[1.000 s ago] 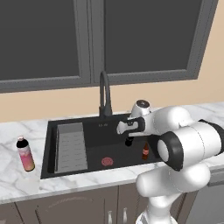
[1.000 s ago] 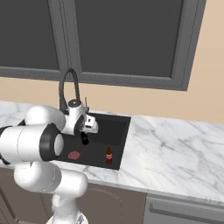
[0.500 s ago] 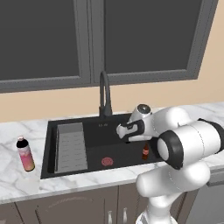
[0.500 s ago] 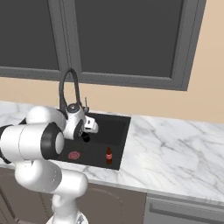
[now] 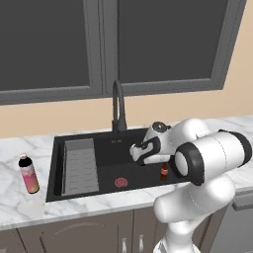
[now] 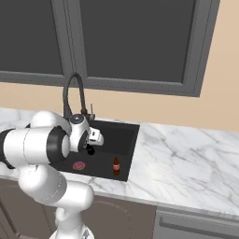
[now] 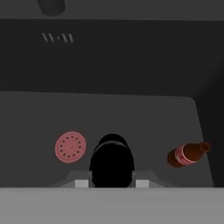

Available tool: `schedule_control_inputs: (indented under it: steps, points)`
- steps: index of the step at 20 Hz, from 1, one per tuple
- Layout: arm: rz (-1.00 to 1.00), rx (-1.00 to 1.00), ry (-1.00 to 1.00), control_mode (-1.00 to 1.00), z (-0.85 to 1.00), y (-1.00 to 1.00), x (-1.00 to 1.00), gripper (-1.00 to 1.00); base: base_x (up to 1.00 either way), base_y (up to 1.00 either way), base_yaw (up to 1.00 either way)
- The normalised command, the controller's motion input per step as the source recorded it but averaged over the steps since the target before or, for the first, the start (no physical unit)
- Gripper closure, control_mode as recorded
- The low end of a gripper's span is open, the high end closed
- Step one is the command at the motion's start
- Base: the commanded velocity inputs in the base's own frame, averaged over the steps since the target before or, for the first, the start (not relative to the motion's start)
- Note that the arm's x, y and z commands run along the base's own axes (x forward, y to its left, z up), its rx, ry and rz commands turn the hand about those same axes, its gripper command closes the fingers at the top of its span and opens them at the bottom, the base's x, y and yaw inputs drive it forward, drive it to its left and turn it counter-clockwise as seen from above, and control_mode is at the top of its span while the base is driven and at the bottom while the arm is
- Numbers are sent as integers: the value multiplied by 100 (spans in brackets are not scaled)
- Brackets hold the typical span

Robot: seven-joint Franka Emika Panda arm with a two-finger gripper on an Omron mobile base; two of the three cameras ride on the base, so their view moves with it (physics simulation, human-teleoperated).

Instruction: Place the large bottle from the dining counter next to the other large bottle outside the sink, and place the small bottle from the dining counter next to the other small bottle inside the sink.

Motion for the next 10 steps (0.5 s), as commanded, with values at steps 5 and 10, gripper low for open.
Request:
schedule_control_inputs:
  steps: [5, 10]
  points:
    - [0, 0, 14, -100, -19, 0, 0, 100, 0, 0, 0]
    - [0, 0, 2, -100, -28, 0, 0, 100, 0, 0, 0]
